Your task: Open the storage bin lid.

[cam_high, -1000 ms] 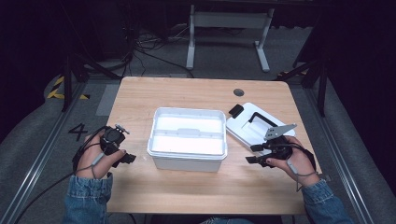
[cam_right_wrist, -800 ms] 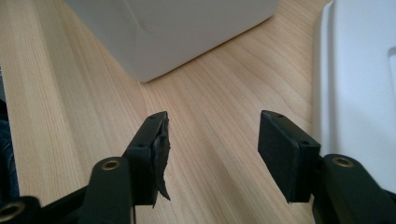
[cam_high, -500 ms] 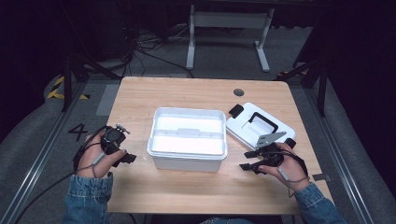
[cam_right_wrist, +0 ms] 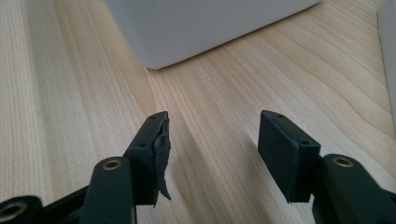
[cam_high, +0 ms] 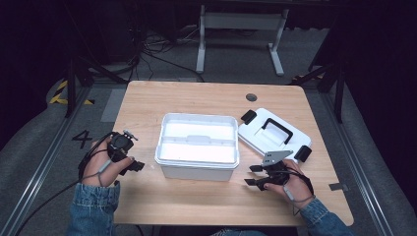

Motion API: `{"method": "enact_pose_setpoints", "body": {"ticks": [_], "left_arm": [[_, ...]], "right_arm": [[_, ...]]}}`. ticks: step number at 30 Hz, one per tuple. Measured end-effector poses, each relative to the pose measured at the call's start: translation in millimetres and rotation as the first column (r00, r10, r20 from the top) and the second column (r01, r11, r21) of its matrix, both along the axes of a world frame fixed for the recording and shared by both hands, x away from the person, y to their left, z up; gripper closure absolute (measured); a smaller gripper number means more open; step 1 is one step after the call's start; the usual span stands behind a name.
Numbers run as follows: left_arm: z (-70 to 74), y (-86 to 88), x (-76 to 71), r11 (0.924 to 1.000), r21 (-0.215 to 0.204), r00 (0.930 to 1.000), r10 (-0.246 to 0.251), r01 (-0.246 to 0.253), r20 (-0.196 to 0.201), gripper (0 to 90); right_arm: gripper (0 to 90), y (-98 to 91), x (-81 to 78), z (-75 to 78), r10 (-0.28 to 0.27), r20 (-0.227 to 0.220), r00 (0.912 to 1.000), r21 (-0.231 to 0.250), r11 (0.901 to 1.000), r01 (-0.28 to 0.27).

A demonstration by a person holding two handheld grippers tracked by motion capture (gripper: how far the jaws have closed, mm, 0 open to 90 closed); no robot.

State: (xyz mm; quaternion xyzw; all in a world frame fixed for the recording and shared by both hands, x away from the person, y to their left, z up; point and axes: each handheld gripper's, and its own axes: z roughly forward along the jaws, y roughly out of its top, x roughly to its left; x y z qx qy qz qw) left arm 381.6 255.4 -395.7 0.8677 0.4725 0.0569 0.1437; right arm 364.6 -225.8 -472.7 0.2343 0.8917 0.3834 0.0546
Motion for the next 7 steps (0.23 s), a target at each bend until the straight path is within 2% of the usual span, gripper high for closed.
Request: {"method": "enact_pose_setpoints", "body": {"ticks": [1, 3, 5, 6, 7], "left_arm": [[0.1, 0.2, 0.6, 1.0, 0.003, 1.0, -0.005, 0.005, -0.005, 21.2], [0.0, -0.2, 0.6, 0.9999, -0.006, 0.9998, 0.015, -0.015, -0.013, 21.2], [0.8, 2.1, 2.7, 0.9996, -0.029, 0.9979, -0.004, 0.002, -0.064, 20.8], [0.8, 2.1, 2.7, 0.9996, -0.029, 0.9979, -0.004, 0.002, -0.064, 19.7], [1.6, 3.9, 3.4, 0.9986, -0.049, 0.9964, -0.023, 0.019, -0.082, 19.7]], "right_arm": [[44.4, 0.7, -0.7, -0.6, -0.002, 0.005, 1.0, 0.0, 1.0, 0.002], [44.3, 1.7, -1.8, -1.6, -0.003, 0.016, 0.9999, 0.007, 1.0, 0.003], [44.2, 2.1, -2.6, -2.5, -0.004, 0.022, 0.9998, 0.009, 1.0, 0.004], [44.0, 2.2, -3.4, -3.1, -0.005, 0.023, 0.9997, 0.011, 0.9999, 0.005], [44.0, 2.2, -3.4, -3.1, -0.005, 0.023, 0.9997, 0.011, 0.9999, 0.005]]}}
